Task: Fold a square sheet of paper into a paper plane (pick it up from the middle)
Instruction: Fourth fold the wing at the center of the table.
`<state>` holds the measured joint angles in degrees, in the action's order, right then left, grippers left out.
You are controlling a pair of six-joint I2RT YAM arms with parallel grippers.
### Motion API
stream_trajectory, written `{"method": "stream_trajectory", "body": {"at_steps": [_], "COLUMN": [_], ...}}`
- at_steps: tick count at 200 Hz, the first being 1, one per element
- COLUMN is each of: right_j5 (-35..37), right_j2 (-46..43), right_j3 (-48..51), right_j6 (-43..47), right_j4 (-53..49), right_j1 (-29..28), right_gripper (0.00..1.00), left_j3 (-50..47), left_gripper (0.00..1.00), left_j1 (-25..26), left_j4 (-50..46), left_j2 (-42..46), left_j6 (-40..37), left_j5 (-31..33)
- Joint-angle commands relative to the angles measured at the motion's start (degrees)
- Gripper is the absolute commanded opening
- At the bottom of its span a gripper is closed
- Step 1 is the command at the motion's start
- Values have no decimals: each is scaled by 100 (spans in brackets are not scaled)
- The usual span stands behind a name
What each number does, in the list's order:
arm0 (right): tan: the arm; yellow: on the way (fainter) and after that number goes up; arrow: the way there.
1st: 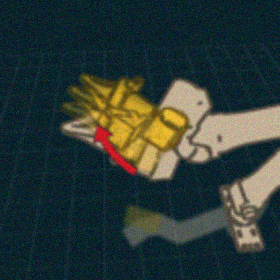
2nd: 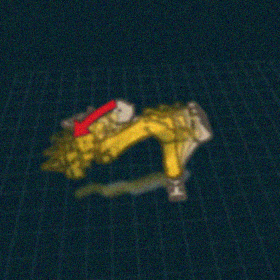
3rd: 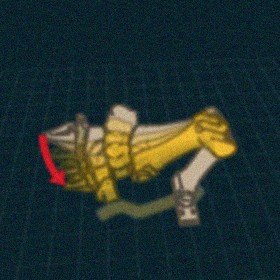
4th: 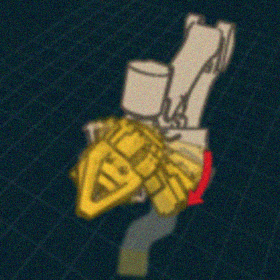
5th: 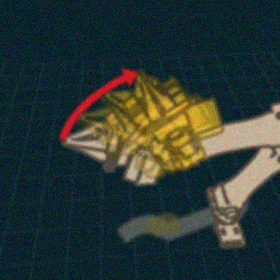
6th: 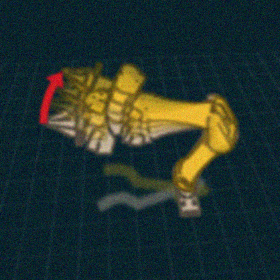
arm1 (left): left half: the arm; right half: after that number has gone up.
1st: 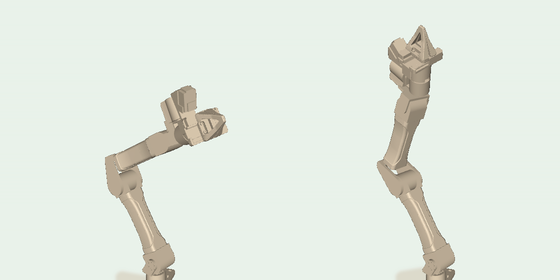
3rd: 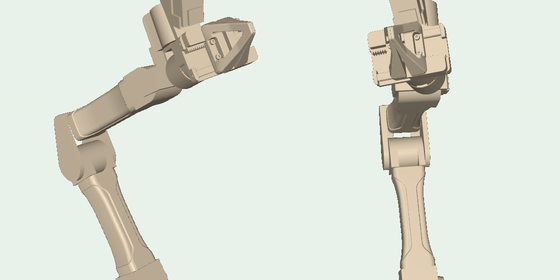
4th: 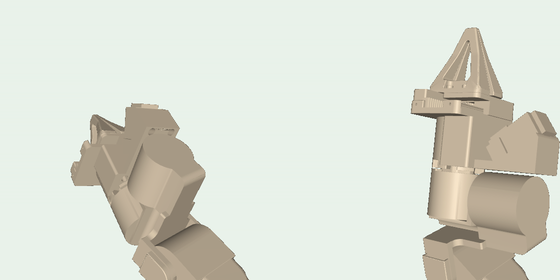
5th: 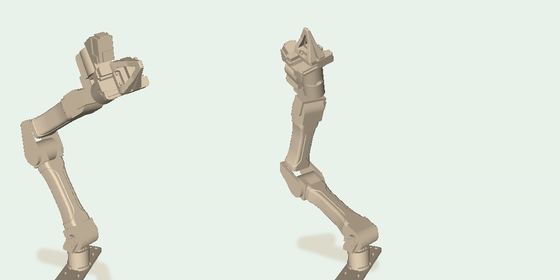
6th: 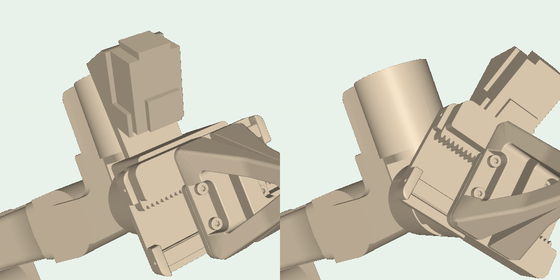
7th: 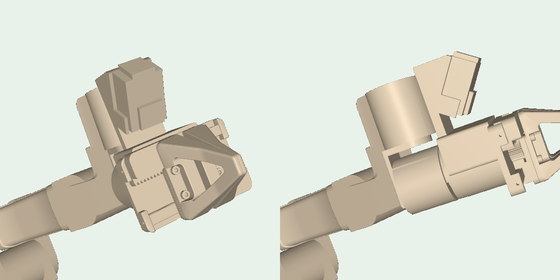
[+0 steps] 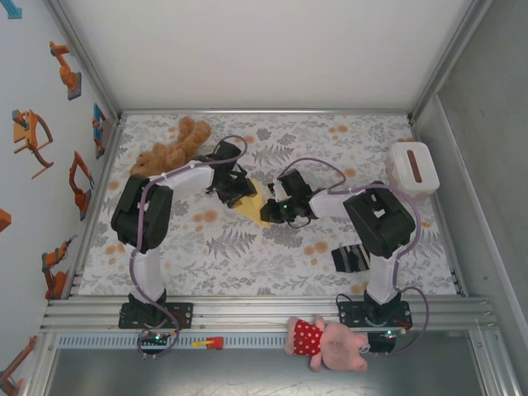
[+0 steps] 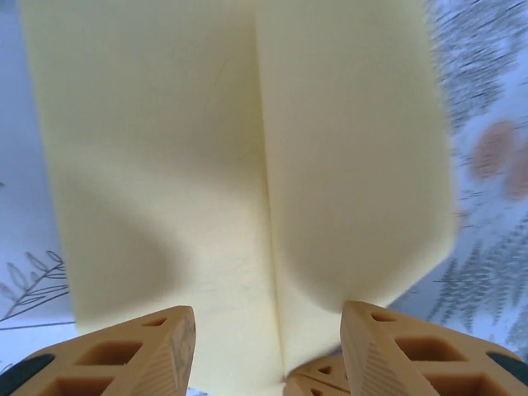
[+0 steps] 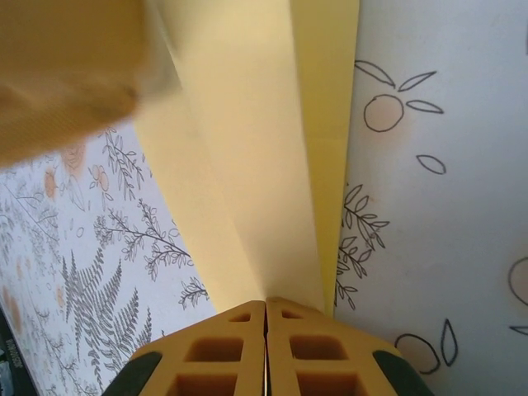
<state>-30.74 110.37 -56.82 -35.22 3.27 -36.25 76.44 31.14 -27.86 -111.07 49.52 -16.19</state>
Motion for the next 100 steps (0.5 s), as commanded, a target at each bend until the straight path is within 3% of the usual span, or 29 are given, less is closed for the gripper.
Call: {"method": "stream_trajectory", "body": {"at_steps": [1, 50, 83, 100], "right_j5": [363, 362, 303, 293], "right_j2": [265, 316, 448, 443], "right_j3": [-23, -162, -290, -299], "right_j6": [233, 261, 226, 201], "right_j4": [-874, -1036, -1175, -1168], "right_j1": [-31, -35, -37, -40], "right_gripper": [8, 7, 6, 6], "left_j3": [79, -878, -1346, -1429], "left_gripper": [50, 32, 19, 18], "left_j1": [-181, -263, -170, -123], "left_j4": [155, 1918, 2839, 2958], "left_j2": [661, 889, 644, 500], "left_j6": [-280, -300, -129, -96], "left_j5": [88, -1143, -1736, -1821]}}
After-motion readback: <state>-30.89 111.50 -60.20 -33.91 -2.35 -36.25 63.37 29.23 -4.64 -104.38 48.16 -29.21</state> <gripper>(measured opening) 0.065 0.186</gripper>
